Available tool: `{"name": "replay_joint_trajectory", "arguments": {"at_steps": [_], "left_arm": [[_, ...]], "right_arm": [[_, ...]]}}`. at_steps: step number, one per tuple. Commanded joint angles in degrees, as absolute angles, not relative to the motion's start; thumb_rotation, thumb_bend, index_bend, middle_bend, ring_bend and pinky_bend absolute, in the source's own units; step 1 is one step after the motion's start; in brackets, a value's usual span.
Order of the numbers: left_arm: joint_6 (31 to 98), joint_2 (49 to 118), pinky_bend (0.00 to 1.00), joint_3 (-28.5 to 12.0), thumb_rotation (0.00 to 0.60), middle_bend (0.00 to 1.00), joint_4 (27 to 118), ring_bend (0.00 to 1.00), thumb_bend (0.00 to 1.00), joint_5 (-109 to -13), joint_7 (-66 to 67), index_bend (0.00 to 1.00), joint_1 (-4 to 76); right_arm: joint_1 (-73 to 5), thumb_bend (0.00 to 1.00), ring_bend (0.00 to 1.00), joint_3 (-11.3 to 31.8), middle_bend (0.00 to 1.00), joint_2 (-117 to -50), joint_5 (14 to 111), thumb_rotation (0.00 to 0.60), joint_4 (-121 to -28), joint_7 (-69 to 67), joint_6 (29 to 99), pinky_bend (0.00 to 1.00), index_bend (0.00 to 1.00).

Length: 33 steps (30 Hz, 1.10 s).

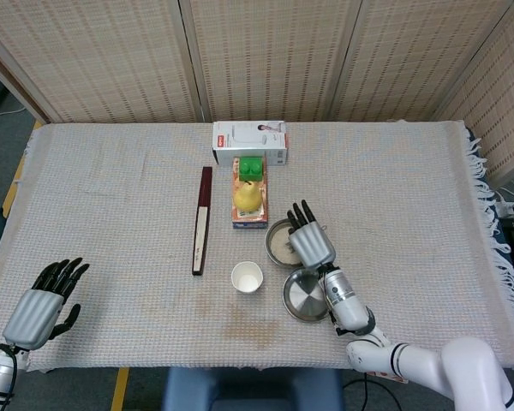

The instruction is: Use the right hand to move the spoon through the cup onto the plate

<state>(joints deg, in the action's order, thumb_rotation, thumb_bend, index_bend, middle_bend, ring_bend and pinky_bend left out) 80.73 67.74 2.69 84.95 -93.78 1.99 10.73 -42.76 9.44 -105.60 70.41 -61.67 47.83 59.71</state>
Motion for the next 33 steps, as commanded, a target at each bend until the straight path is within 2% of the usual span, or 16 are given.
{"name": "replay_joint_trajectory", "arguments": {"at_steps": [1,11,25,33], "left_arm": [[80.88,67.72,0.09,2.62,0.6,0.0,85.05,0.0,0.49,-93.74,2.06,0.0,10.68],[81.07,67.61,0.09,2.73,0.6,0.0,85.2,0.0,0.49,-93.89,2.02,0.0,10.6],[81.32,67.56,0.09,2.72,0.6,0.0,85.18,0.0,0.49,-93.97,1.86,0.0,10.52],[81.11,67.65,0.09,2.64,0.6,0.0,85.13,0.0,0.49,-93.76,2.05,0.0,10.59]], "right_arm": [[-42.35,0.44,0.0,9.59,0.14,-105.11,71.0,0.6,-62.21,46.14,60.62,0.01,0.74],[-40.99,0.44,0.0,11.11,0.14,-104.9,70.43,0.6,-63.08,40.31,62.56,0.01,0.74],[-40.47,0.44,0.0,10.75,0.14,-106.3,70.46,0.6,-60.33,37.04,62.17,0.01,0.74],[-40.08,0.44,0.0,11.26,0.14,-105.04,72.01,0.6,-62.99,34.82,64.21,0.01,0.74]]}}
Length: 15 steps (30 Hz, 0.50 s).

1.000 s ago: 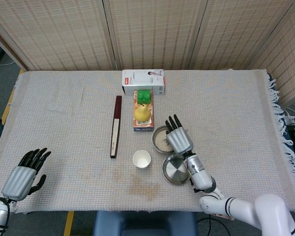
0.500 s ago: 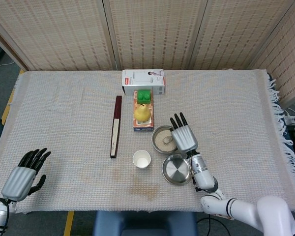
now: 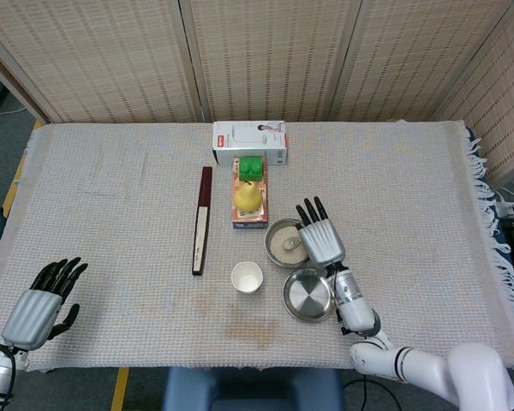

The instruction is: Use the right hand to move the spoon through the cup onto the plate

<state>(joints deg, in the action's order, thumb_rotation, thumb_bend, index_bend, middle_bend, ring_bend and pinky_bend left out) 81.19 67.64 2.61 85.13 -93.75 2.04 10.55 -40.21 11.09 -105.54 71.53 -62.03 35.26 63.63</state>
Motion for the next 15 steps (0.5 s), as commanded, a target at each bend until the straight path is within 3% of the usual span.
{"name": "replay_joint_trajectory", "arguments": {"at_steps": [1,15], "left_arm": [[81.04,67.66,0.09,2.66,0.6,0.0,85.13,0.0,0.49,-93.78,2.05,0.0,10.61],[81.54,67.47,0.09,2.66,0.6,0.0,85.38,0.0,0.49,-93.87,2.02,0.0,10.4]], "right_arm": [[-40.06,0.44,0.0,11.32,0.14,-104.84,72.15,0.6,-63.47,34.73,64.4,0.01,0.74],[-41.59,0.44,0.0,12.65,0.14,-103.07,74.62,0.6,-73.5,34.22,65.78,0.01,0.73]]}}
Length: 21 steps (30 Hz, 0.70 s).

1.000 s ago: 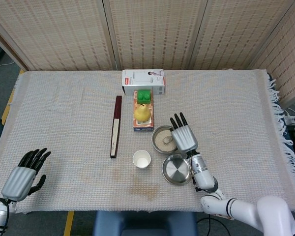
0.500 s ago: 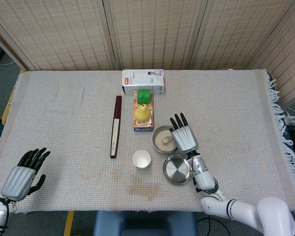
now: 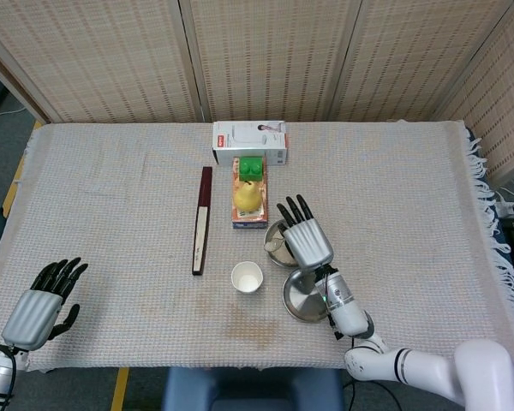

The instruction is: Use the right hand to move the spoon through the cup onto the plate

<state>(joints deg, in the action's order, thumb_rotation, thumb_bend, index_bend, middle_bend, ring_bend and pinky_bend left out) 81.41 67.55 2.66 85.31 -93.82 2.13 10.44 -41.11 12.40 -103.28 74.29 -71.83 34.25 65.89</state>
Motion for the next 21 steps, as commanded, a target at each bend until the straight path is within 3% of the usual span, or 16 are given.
{"name": "replay_joint_trajectory", "arguments": {"at_steps": [1,21], "left_arm": [[81.58,67.42,0.09,2.62,0.6,0.0,85.37,0.0,0.49,-93.82,1.89,0.0,10.39],[81.45,66.68,0.1,2.96,0.6,0.0,85.86,0.0,0.49,-94.12,0.55,0.0,10.37]], "right_arm": [[-41.79,0.44,0.0,12.57,0.14,-103.09,74.88,0.6,-74.08,33.91,65.56,0.01,0.73],[-44.42,0.44,0.0,10.05,0.14,-102.63,76.35,0.6,-79.84,43.92,62.59,0.01,0.72]]}}
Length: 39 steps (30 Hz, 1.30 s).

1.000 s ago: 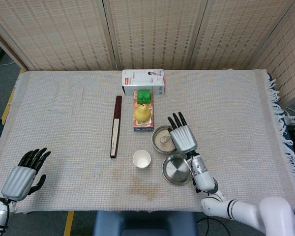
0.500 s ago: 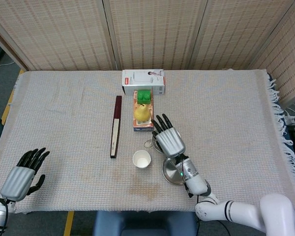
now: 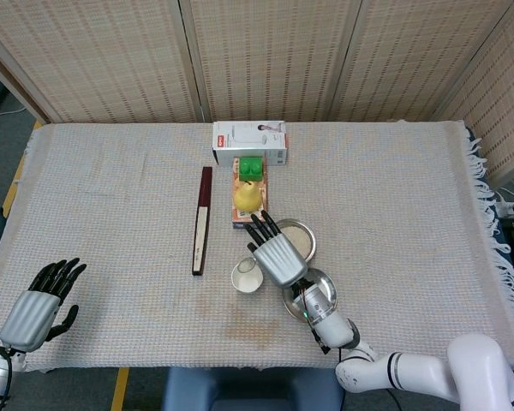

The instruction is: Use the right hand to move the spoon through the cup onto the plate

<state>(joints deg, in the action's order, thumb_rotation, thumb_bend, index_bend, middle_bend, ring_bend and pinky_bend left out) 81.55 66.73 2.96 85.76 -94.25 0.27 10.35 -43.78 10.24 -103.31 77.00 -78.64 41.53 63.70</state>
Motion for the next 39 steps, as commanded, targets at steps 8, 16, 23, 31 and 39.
{"name": "replay_joint_trajectory", "arguments": {"at_steps": [8,16,23,31,39], "left_arm": [[80.81,66.31,0.1,3.11,0.6,0.0,86.47,0.0,0.49,-93.95,-0.23,0.0,10.54],[80.75,66.32,0.1,3.0,0.6,0.0,86.42,0.0,0.49,-93.84,-0.2,0.0,10.58],[82.12,66.08,0.1,3.12,0.6,0.0,86.45,0.0,0.49,-94.68,-0.37,0.0,10.13],[81.98,65.63,0.1,3.1,0.6,0.0,87.01,0.0,0.49,-94.26,0.02,0.0,9.96],[81.38,65.59,0.1,3.17,0.6,0.0,87.41,0.0,0.49,-93.96,0.62,0.0,9.99]], "right_arm": [[-46.28,0.44,0.0,9.6,0.14,-100.69,74.6,0.6,-83.72,53.29,60.62,0.01,0.7],[-47.24,0.44,0.0,8.99,0.14,-99.4,70.83,0.6,-86.69,63.13,59.8,0.01,0.66],[-49.11,0.44,0.0,8.63,0.14,-98.42,67.48,0.6,-88.77,70.26,59.25,0.01,0.66],[-51.09,0.44,0.0,7.26,0.14,-96.67,68.59,0.6,-92.02,76.5,60.2,0.01,0.64],[-54.48,0.44,0.0,4.61,0.14,-94.45,68.87,0.6,-92.66,87.79,58.47,0.01,0.64]]}}
